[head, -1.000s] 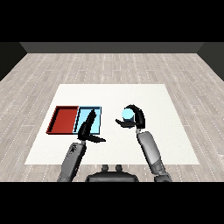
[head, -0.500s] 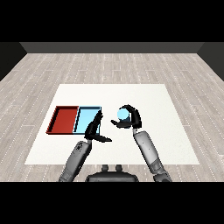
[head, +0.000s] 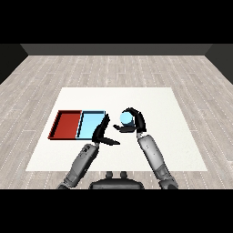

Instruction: Pick the blue can and put it in the blue box

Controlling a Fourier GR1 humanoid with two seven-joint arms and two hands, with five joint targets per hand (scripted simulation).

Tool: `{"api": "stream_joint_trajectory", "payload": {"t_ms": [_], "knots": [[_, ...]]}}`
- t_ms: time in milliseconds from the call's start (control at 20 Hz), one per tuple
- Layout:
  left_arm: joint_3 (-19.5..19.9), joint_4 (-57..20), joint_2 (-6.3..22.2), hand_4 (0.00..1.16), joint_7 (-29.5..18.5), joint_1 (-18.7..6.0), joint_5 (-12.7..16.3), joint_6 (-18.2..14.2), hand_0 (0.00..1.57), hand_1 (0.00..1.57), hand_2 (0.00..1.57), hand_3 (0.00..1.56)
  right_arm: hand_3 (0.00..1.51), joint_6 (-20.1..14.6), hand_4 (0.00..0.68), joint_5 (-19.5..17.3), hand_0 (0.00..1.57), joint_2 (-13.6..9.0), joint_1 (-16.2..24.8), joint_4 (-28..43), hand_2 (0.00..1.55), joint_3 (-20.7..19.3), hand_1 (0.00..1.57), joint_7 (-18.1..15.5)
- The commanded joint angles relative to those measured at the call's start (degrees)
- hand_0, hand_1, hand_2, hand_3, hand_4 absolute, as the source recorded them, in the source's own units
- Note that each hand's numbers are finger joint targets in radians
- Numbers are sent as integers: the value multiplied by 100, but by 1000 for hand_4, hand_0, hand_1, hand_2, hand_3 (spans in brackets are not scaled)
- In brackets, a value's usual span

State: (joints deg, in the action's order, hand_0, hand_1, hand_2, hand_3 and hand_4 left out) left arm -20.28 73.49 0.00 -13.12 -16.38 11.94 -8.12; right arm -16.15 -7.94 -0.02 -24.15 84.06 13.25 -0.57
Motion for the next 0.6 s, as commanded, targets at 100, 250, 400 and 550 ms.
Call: {"api": "stream_joint_trajectory", "payload": {"t_ms": [100,250,400,550], "knots": [[-130,-330,0,0,-416,93,146,-115,0,0,0,0,1399,-384,610,186,1486,2,191,-104,1466,463,1486,-305],[-178,-1093,0,0,-661,-474,517,-236,0,0,0,0,1393,-256,609,291,1486,2,-191,-126,1462,249,1486,-44],[-602,-699,0,0,-523,-277,649,-468,0,0,0,0,1392,-365,610,255,1478,2,156,-112,1458,637,1478,-215],[-597,-522,0,0,-228,-350,558,-524,0,0,0,0,1394,-98,609,116,1482,2,269,251,1458,515,1482,-98]]}}
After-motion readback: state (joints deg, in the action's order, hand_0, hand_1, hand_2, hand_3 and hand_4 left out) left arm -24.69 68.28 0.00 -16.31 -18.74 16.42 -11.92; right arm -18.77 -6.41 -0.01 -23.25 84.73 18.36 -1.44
